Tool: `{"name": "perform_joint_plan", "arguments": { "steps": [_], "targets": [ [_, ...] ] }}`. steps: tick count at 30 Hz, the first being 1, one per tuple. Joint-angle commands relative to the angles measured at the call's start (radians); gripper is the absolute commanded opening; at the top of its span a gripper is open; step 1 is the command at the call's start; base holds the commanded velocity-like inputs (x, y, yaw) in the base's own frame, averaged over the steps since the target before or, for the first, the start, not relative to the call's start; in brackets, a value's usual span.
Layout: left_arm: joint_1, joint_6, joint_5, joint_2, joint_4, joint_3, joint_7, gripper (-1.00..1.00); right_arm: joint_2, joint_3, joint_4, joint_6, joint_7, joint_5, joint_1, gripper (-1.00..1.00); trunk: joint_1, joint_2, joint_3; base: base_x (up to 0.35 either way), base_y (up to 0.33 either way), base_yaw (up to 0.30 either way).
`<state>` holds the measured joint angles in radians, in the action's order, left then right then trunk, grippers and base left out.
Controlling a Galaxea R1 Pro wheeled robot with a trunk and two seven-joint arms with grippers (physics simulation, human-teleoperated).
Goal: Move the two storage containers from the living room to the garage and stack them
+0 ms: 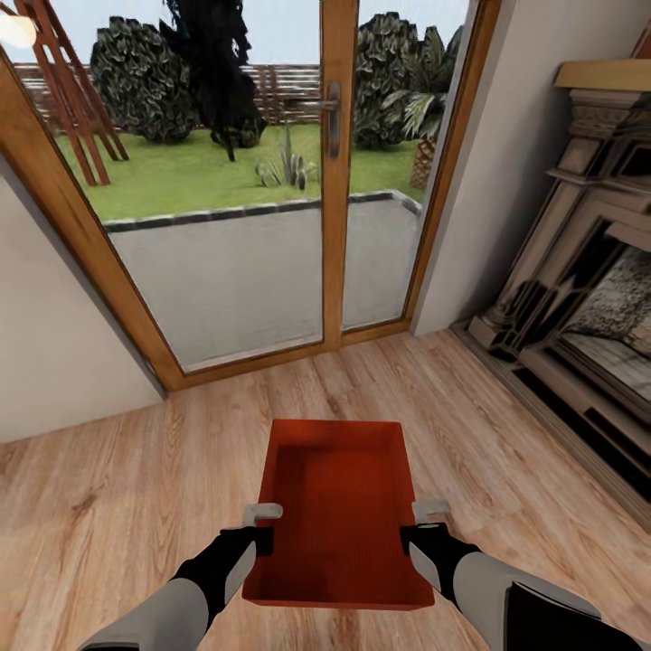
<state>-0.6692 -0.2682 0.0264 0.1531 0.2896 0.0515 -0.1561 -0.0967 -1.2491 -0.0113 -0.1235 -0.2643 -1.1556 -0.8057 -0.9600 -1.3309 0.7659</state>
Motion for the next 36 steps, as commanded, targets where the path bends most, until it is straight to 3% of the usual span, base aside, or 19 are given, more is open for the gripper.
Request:
{"name": "perform_joint_plan", "arguments": {
  "steps": [1,36],
  "targets": [
    [0.001,-0.008,0.018,-0.007,-0.001,0.007,-0.005,-1.00,0.000,0.015,-0.001,0.054,0.002,0.003,-0.001,-1.00,0.004,0.007,-0.002,0.000,0.000,0.000],
    [0.001,-0.008,0.018,-0.007,-0.002,0.007,-0.003,-1.00,-0.001,0.014,-0.001,0.068,0.003,0.003,-0.001,-1.00,0.138,0.252,-0.112,0.000,0.000,0.000]
  ]
}}
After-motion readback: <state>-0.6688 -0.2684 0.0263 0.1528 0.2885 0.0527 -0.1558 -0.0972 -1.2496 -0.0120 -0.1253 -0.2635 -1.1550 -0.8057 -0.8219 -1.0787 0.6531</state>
